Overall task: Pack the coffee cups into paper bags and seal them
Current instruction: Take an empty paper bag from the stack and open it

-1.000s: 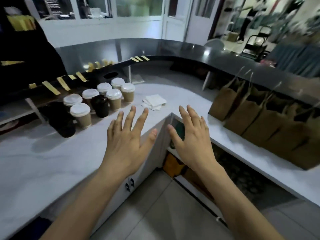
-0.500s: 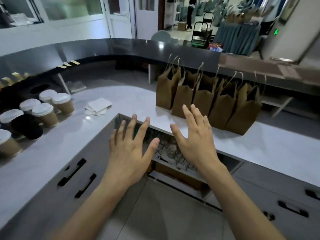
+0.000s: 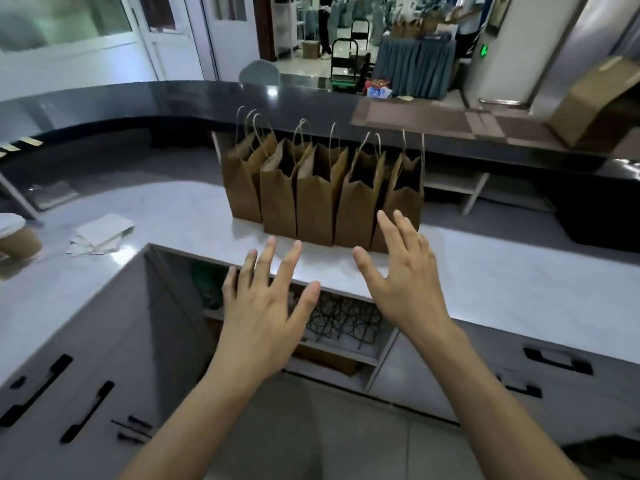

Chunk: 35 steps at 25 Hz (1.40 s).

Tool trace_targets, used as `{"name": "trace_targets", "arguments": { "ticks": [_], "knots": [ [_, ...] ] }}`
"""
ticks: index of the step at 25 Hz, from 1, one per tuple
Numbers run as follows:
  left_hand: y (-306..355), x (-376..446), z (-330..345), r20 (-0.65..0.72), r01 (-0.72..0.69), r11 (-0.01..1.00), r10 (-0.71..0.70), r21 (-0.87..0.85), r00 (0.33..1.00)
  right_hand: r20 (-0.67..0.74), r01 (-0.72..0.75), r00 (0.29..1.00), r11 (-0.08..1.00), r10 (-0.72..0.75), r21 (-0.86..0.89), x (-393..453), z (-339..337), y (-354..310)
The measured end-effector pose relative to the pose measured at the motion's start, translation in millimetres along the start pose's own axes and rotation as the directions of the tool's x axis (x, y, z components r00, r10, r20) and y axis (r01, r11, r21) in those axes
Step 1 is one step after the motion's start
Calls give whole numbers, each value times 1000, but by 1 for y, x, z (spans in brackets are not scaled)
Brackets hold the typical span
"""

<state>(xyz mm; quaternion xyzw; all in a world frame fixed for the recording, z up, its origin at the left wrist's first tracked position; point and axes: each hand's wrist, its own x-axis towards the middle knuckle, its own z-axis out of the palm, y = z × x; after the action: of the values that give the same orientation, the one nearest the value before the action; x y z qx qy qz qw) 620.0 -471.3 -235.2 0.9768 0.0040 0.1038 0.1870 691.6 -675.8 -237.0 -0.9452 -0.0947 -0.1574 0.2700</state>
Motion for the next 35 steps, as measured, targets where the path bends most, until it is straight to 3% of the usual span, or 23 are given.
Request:
{"name": "trace_targets", "arguments": {
  "ticks": [10,19,26,35],
  "knots": [
    [53,71,49,64,-76,997,76,0,995,-9,-111,994,993,111,-36,49,-13,82],
    [66,175,87,98,-89,990,100,-112,990,-15,-179,984,982,179,-56,140,-3,136],
    [92,232,109,81,-150,983,159,-110,984,18,-273,962,962,272,9,192,-6,183],
    [148,278,151,66,-43,997,47,-64,997,186,-137,976,981,110,140,295,4,254]
  ]
}}
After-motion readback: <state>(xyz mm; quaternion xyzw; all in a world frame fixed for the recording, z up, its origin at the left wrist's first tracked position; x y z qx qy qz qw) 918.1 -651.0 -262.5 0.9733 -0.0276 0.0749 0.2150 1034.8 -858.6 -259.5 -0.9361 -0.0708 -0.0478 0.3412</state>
